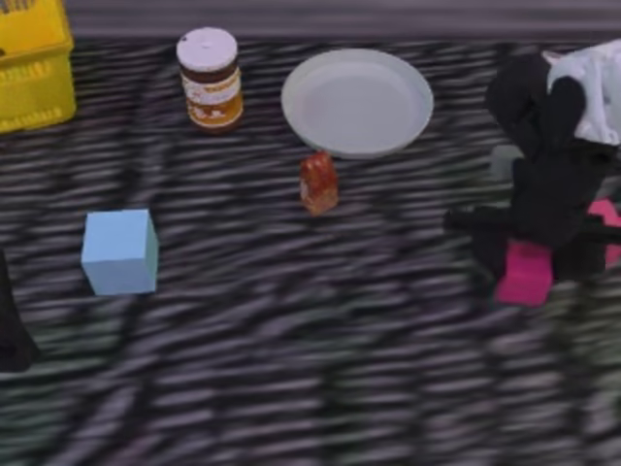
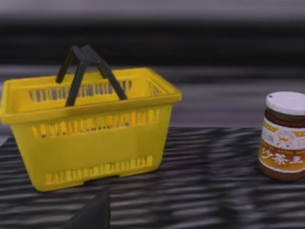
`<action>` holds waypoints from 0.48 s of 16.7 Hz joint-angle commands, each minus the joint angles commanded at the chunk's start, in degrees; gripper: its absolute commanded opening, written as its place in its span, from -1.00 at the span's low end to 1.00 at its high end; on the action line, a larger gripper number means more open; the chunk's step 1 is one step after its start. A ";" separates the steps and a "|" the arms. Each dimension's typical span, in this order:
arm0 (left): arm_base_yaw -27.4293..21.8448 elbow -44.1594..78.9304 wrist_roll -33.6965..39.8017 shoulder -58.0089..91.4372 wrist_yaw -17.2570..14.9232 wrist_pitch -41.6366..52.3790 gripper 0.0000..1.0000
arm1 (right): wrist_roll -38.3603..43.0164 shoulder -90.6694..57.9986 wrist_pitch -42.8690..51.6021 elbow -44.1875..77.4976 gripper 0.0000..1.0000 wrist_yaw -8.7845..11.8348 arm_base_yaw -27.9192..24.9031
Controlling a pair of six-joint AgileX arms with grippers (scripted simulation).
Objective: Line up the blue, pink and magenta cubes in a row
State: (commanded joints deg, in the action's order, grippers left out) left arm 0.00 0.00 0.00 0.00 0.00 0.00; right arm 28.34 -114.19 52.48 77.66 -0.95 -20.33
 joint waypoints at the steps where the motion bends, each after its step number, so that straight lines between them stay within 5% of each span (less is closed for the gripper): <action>1: 0.00 0.00 0.00 0.00 0.00 0.00 1.00 | -0.04 0.87 2.20 1.15 -1.00 0.01 -0.08; 8: 0.00 0.00 0.00 0.00 0.00 0.00 1.00 | -0.01 2.65 5.50 3.24 -1.00 0.06 -0.11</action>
State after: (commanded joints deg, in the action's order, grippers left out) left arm 0.00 0.00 0.00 0.00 0.00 0.00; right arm 28.32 -111.54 57.98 80.90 -0.89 -20.44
